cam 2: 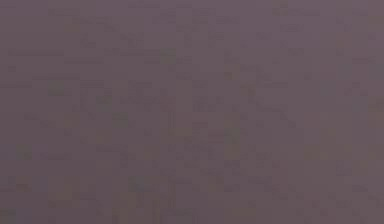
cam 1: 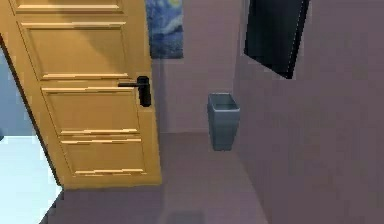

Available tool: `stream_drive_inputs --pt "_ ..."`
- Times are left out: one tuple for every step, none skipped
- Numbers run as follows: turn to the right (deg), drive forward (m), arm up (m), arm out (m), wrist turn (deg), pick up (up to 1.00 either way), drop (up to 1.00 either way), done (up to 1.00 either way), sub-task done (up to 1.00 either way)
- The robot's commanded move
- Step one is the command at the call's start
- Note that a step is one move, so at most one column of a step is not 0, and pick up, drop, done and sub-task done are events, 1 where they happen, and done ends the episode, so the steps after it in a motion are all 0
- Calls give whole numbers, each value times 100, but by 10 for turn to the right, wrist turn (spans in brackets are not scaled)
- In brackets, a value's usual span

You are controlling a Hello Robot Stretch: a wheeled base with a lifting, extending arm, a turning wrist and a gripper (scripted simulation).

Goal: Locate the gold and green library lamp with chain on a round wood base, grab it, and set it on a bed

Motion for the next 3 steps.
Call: stream_drive_inputs --pt "-450 0 0 0 0 0 0 0 0" --pt "-390 0 0 0 0 0 0 0 0" --pt "0 100 0 0 0 0 0 0 0"
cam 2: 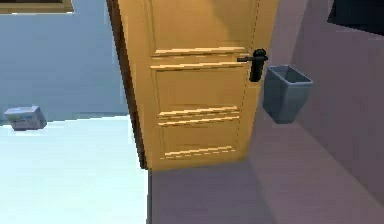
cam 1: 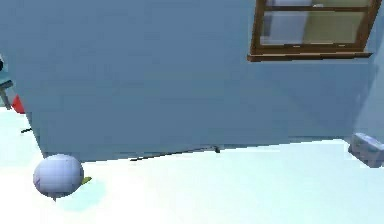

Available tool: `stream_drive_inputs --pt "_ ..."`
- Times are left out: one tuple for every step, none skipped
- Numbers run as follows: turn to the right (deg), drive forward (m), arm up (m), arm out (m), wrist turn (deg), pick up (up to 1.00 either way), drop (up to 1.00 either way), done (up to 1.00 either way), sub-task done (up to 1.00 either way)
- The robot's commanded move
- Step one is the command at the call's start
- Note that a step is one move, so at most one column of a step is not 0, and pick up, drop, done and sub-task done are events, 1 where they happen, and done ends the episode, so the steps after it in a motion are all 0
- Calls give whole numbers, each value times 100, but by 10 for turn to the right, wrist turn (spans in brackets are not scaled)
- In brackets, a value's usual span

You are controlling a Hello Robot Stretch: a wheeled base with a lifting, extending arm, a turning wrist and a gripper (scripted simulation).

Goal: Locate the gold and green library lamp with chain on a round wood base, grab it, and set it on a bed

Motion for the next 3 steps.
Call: stream_drive_inputs --pt "-60 0 0 0 0 0 0 0 0" --pt "0 30 0 0 0 0 0 0 0" --pt "-300 0 0 0 0 0 0 0 0"
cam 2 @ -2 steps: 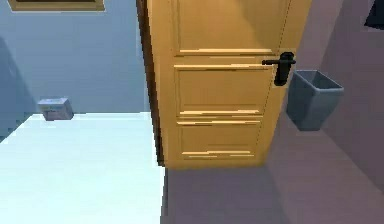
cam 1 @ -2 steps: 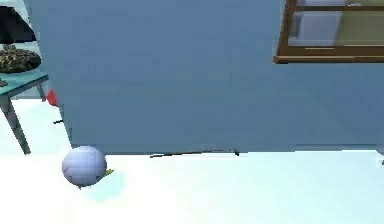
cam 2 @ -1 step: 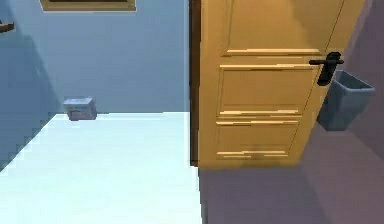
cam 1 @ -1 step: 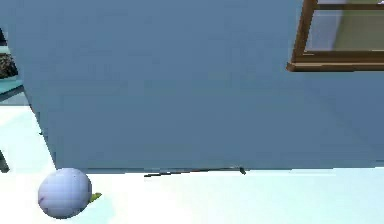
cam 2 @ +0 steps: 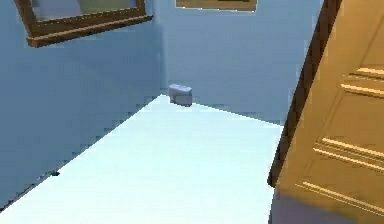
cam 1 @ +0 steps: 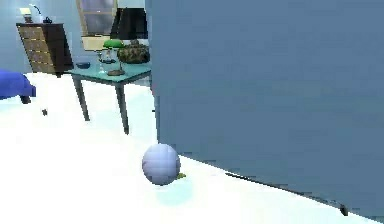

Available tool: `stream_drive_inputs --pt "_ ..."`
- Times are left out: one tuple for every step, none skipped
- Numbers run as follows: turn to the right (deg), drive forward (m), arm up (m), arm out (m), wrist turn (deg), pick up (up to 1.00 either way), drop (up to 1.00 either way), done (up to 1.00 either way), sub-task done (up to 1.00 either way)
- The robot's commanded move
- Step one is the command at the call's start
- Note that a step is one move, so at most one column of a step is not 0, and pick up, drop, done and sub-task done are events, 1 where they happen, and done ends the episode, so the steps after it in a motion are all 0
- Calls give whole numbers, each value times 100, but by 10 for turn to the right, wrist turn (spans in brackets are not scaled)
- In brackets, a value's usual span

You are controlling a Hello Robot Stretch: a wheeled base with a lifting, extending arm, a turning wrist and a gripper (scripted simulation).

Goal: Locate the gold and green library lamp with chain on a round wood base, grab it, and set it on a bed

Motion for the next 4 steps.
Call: stream_drive_inputs --pt "0 55 0 0 0 0 0 0 0" --pt "-450 0 0 0 0 0 0 0 0" --pt "-150 0 0 0 0 0 0 0 0" --pt "0 100 0 0 0 0 0 0 0"
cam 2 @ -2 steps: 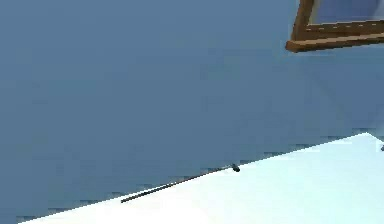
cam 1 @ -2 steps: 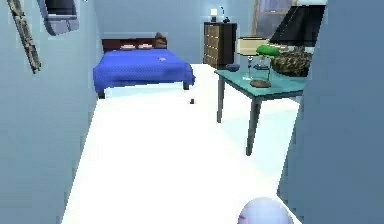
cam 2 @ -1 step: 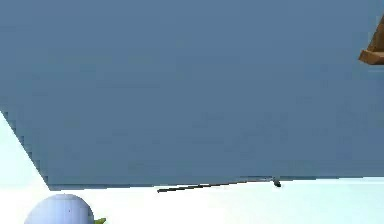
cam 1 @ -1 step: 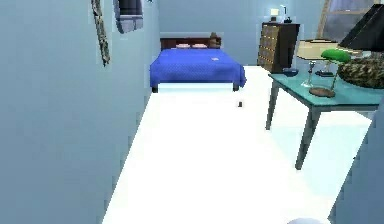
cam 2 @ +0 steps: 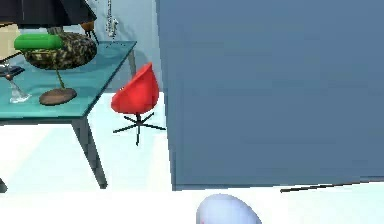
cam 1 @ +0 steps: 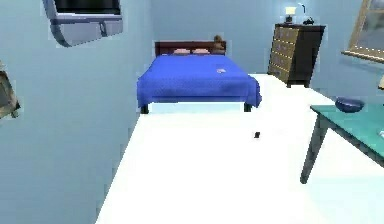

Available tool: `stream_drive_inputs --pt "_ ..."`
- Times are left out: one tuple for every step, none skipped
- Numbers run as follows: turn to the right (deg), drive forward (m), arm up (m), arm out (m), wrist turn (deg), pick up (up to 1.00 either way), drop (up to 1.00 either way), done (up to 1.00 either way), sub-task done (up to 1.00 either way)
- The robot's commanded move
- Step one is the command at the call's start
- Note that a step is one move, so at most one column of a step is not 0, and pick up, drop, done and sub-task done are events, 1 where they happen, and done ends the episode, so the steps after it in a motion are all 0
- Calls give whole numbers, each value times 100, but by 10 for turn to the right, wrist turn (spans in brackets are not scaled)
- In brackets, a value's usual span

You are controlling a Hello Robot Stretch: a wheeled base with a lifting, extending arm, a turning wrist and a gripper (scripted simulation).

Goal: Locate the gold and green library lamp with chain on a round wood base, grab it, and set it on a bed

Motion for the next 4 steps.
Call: stream_drive_inputs --pt "-180 0 0 0 0 0 0 0 0" --pt "0 5 0 0 0 0 0 0 0" --pt "450 0 0 0 0 0 0 0 0" --pt "300 0 0 0 0 0 0 0 0"
